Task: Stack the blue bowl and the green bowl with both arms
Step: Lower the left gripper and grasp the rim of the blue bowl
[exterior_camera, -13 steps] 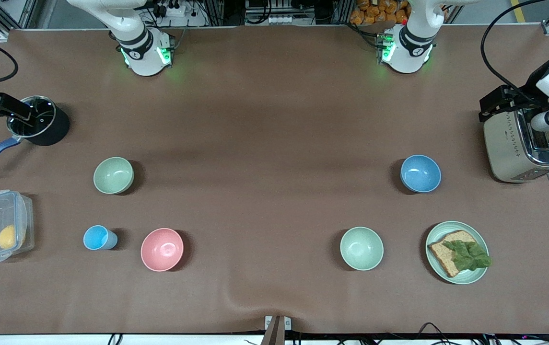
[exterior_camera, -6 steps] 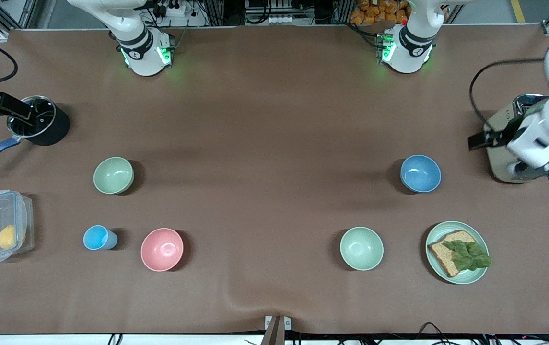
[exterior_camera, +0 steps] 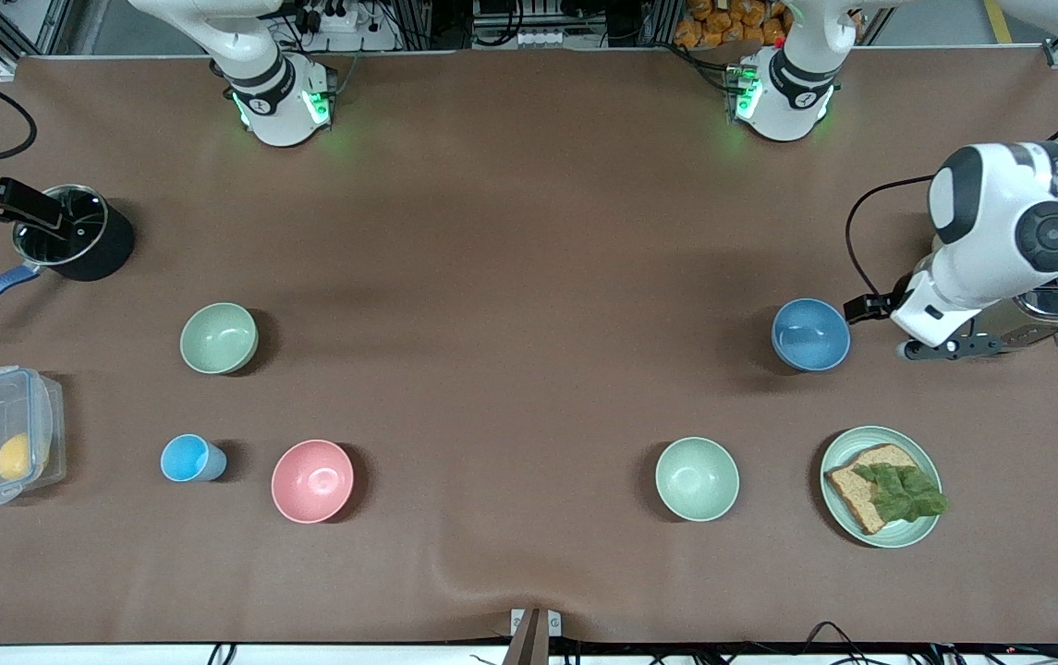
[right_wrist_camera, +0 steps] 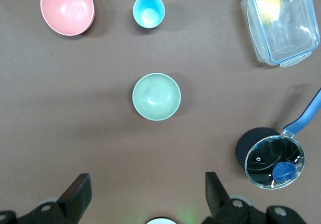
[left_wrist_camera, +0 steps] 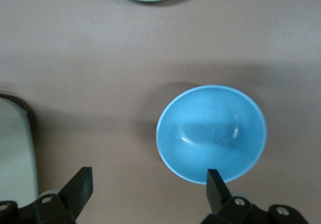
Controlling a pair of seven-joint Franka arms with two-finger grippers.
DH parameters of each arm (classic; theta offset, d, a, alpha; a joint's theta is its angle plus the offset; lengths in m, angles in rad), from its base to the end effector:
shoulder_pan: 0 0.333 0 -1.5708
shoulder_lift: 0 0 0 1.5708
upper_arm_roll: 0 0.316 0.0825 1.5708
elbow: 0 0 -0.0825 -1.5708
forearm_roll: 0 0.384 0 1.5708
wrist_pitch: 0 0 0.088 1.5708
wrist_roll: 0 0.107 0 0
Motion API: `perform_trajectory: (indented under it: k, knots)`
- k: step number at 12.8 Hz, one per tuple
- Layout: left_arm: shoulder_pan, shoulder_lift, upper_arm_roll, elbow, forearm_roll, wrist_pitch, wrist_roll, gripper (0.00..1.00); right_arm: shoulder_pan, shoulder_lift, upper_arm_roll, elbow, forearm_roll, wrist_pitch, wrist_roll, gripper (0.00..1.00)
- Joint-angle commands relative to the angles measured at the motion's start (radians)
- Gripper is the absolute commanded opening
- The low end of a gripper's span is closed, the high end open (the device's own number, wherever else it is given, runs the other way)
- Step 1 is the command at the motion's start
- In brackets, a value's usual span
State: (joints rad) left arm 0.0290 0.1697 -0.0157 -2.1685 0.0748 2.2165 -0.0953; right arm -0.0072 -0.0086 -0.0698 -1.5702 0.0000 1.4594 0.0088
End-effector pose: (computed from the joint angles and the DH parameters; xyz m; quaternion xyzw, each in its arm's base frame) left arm 0.5427 0.0097 0.3065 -0.9973 -0.0299 0.0596 0.0296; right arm 0.5380 -0.0417 0.6203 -0.9978 0.0428 0.0510 0.0020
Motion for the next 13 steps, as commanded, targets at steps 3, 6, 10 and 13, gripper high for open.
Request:
perform_trajectory:
  k: [3,6,10,13]
  knots:
    - [0.014,0.119,-0.01,-0.005,0.011,0.109,-0.11,0.92,-0.003,0.004,0.002,0.007,0.012,-0.013,0.013,1.0]
    - [0.015,0.157,-0.012,-0.005,0.011,0.132,-0.112,0.79,-0.003,0.006,0.002,0.007,0.012,-0.011,0.013,1.0]
    - [0.015,0.177,-0.012,-0.002,0.011,0.141,-0.112,0.72,-0.002,0.007,0.002,0.007,0.012,-0.011,0.013,1.0]
    - [0.014,0.189,-0.012,-0.001,0.011,0.152,-0.112,0.68,-0.002,0.007,0.002,0.004,0.012,-0.011,0.013,1.0]
